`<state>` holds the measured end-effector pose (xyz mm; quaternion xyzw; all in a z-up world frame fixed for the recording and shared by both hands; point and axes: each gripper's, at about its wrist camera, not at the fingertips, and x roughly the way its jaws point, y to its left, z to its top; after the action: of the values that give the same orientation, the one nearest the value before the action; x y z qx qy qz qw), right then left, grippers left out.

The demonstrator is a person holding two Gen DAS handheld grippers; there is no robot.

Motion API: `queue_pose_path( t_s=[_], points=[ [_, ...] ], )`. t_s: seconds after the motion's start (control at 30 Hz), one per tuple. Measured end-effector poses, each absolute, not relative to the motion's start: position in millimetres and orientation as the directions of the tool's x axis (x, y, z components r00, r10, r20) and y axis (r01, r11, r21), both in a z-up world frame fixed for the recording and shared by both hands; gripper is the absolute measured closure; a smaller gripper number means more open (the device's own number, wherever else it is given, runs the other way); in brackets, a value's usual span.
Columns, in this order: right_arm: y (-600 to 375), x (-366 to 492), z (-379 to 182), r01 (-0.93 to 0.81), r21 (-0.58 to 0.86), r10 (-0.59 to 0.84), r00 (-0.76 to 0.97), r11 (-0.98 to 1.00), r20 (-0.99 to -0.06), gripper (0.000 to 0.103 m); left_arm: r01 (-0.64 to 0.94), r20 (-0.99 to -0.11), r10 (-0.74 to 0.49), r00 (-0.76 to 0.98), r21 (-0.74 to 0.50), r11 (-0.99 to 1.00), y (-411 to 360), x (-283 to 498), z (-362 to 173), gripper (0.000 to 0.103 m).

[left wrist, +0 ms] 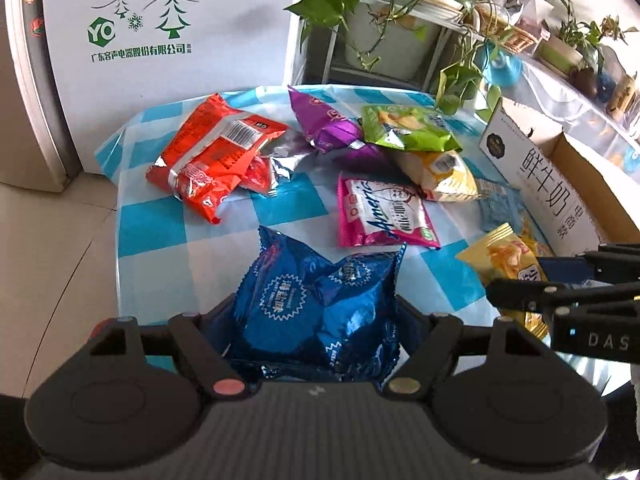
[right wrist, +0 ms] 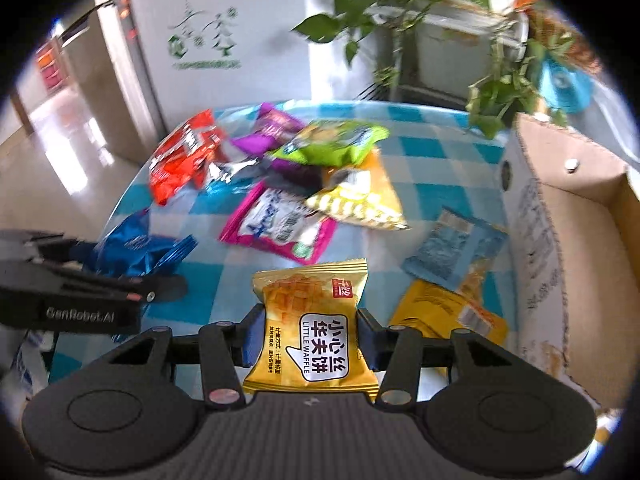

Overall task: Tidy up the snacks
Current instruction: 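Close the right tool on the yellow waffle pack while the left tool holds the blue foil bag, then carry the yellow waffle pack into the cardboard box and open the right tool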

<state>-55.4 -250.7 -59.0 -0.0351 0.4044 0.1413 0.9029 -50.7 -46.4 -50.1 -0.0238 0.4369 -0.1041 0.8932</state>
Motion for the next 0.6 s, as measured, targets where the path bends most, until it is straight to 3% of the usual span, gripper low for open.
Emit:
queue_pose_path(
  t_s=[0.6],
  points=[
    [-278,-82,-28,-0.129,0.051,0.130,0.741,0.990,-0.659,0.049,0.168,-0.684,-0.255,0.683,-0.193,0.967,-61,-77,-13,0.026]
  ],
)
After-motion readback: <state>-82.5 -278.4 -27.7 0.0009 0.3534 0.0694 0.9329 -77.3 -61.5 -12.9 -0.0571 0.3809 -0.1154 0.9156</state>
